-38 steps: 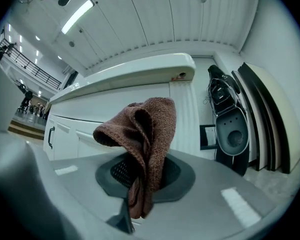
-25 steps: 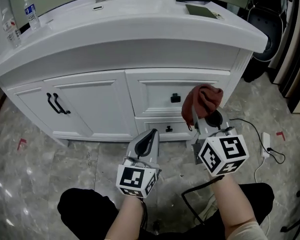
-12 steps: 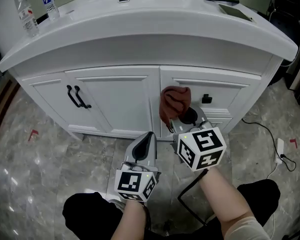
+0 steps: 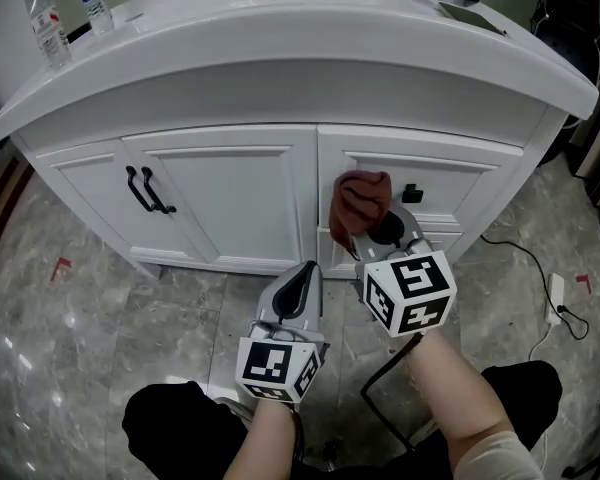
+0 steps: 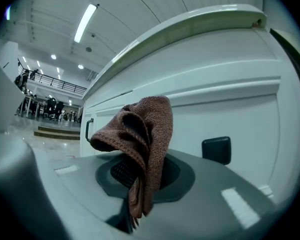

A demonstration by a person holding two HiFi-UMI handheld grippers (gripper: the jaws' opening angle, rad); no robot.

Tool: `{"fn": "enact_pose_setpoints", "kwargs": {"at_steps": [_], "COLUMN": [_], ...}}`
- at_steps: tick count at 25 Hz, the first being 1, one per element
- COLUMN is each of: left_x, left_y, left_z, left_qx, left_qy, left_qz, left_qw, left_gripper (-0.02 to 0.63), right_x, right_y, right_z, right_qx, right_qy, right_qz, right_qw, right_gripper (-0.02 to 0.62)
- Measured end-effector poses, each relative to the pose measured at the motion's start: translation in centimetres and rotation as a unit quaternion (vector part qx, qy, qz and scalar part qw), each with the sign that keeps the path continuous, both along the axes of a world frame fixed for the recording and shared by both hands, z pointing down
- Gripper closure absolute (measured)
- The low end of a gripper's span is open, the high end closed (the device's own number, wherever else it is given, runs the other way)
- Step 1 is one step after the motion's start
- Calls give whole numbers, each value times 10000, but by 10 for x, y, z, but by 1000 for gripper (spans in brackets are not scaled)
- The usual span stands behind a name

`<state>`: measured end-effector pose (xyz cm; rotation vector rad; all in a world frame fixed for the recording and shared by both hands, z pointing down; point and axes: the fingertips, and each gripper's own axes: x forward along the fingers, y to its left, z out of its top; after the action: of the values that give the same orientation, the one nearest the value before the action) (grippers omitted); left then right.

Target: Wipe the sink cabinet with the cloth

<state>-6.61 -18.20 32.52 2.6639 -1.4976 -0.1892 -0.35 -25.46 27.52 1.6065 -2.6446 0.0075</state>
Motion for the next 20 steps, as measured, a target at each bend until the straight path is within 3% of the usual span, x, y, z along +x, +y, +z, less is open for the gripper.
{"fn": "enact_pose_setpoints", "kwargs": {"at_steps": [3,11,20], "left_x": [12,31,47], "left_y": [2,4,7], "left_z": [1,4,1], "left_qx": [0,-78,-63], "left_qy": [-8,44,66], "left_qz": [124,292,449], "left_qw": [9999,9995,9989], "left_gripper": [606,606,606], "right_x": [20,48,86], "right_y": [-1,6,24], "right_z": [3,4,-4], "right_qx": [-45,-413,-481], "right_qy": [41,-543,-998], "right_qz": [292,637,875], "right_qw": [9996,9956,9900], "right_gripper": [515,517,515]}}
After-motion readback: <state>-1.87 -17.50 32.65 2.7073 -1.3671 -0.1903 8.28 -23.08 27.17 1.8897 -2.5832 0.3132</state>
